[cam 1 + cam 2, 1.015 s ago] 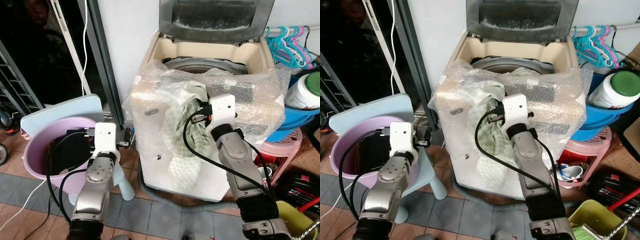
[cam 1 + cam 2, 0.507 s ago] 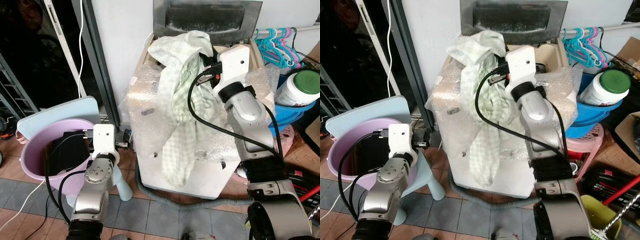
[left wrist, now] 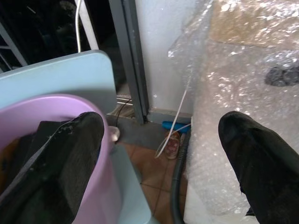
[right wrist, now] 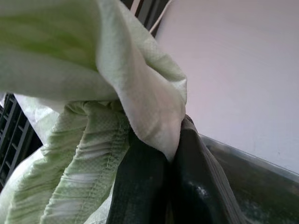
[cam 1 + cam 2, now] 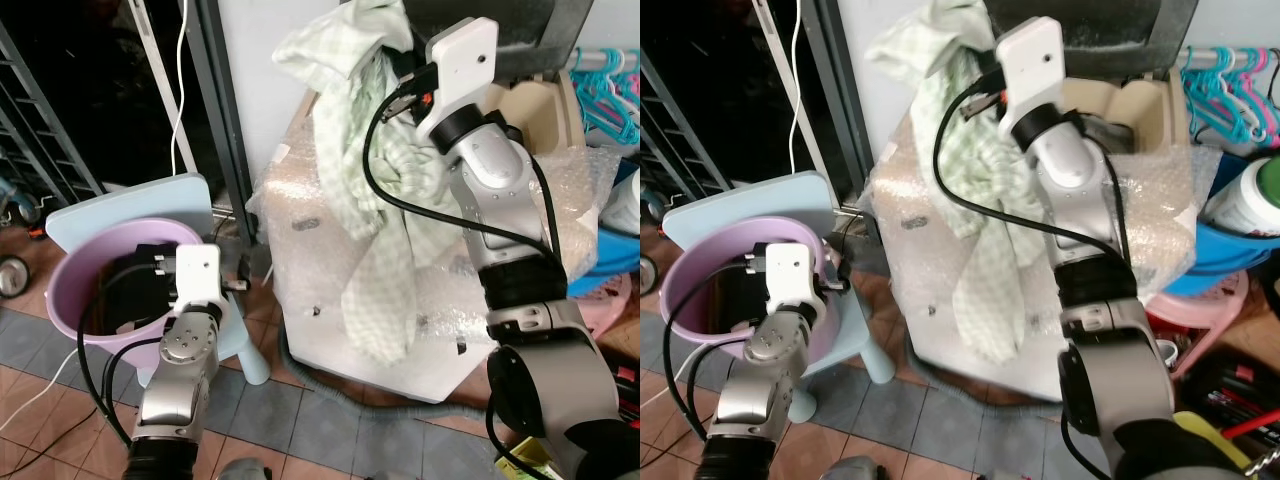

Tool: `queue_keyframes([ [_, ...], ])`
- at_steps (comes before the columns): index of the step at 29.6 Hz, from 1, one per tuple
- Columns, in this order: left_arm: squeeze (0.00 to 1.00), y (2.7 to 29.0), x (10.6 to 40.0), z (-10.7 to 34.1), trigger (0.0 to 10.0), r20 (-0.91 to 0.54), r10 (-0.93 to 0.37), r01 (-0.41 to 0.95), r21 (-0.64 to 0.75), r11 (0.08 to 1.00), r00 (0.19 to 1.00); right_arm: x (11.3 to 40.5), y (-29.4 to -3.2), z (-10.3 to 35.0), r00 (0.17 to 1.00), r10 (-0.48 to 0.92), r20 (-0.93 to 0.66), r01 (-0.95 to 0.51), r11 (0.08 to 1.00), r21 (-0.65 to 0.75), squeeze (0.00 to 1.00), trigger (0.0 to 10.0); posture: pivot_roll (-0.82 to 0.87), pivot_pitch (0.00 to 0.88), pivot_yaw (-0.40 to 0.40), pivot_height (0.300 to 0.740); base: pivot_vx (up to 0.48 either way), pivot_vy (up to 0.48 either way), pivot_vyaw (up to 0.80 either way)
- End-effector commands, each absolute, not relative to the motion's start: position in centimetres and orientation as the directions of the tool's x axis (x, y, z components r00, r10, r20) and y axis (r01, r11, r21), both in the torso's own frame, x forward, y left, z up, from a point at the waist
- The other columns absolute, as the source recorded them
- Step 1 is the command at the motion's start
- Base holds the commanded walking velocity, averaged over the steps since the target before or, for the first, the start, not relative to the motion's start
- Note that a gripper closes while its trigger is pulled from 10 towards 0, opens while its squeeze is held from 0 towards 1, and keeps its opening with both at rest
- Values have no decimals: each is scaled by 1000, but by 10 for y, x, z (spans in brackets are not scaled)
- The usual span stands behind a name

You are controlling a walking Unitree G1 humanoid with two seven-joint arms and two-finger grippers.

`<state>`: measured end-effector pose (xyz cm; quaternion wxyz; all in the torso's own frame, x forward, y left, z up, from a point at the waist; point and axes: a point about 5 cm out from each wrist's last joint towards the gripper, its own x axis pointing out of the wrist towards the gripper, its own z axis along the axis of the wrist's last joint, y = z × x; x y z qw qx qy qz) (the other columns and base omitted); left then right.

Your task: Clothes washing

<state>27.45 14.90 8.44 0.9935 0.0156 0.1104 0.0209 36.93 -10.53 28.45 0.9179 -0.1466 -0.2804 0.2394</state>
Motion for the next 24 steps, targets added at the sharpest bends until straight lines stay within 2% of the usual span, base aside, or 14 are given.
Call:
queue_keyframes([
  [1, 0, 141, 275, 87, 10000, -212, 22, -18, 24, 1000, 977, 370, -113, 286, 728, 517, 451, -347, 845, -408, 0, 10000, -39, 0, 31, 740, 311, 0, 0],
  [7, 0, 139, 276, 87, 10000, -217, 14, -10, 19, 1000, 976, 377, -112, 295, 720, 544, 431, -358, 823, -441, 0, 10000, -46, 0, 29, 740, 303, 0, 0],
  [13, 0, 138, 279, 87, 10000, -219, 13, -10, 18, 1000, 976, 389, -113, 322, 700, 593, 397, -341, 767, -543, 0, 10000, -48, 0, 28, 740, 289, 0, 0],
  [14, 0, 137, 279, 87, 10000, -218, 13, -10, 16, 1000, 976, 391, -116, 333, 710, 565, 420, -292, 780, -554, 0, 10000, -48, 0, 26, 740, 0, 0, 0],
  [15, 0, 135, 280, 88, 10000, -215, 10, -9, 5, 1000, 977, 395, -129, 358, 733, 463, 499, -179, 838, -515, 0, 10000, -48, 0, 23, 740, 0, 0, 0],
  [16, 0, 135, 280, 88, 10000, -215, 10, -9, 5, 1000, 977, 395, -129, 358, 733, 463, 499, -179, 838, -515, 0, 10000, -48, 0, 23, 740, 0, 0, 0],
  [17, 0, 134, 280, 88, 10000, -212, 5, -6, -2, 1000, 977, 396, -144, 382, 742, 336, 580, -71, 900, -431, 0, 10000, -47, 0, 22, 740, 0, 0, 0],
  [18, 0, 133, 280, 88, 10000, -213, 5, -5, -1, 1000, 977, 396, -152, 394, 741, 268, 616, -11, 922, -388, 0, 10000, -47, 0, 22, 740, 0, 0, 0],
  [19, 0, 133, 280, 88, 10000, -213, 5, -5, -1, 1000, 977, 396, -152, 394, 741, 268, 616, -11, 922, -388, 0, 10000, -47, 0, 22, 740, 0, 0, 0],
  [20, 0, 133, 279, 88, 10000, -217, 6, -6, 0, 1000, 976, 394, -162, 407, 731, 204, 651, 33, 942, -333, 0, 10000, -45, 0, 15, 740, 0, 0, 0],
  [22, 0, 132, 279, 87, 10000, -220, 7, -7, -1, 1000, 976, 394, -163, 406, 733, 210, 647, 29, 941, -338, 0, 10000, -45, 0, 13, 740, 0, 0, 0],
  [24, 0, 132, 279, 88, 10000, -221, 9, -10, -4, 1000, 975, 403, -152, 374, 782, 296, 548, -75, 918, -389, 0, 10000, -44, 0, 11, 740, 0, 0, 0],
])
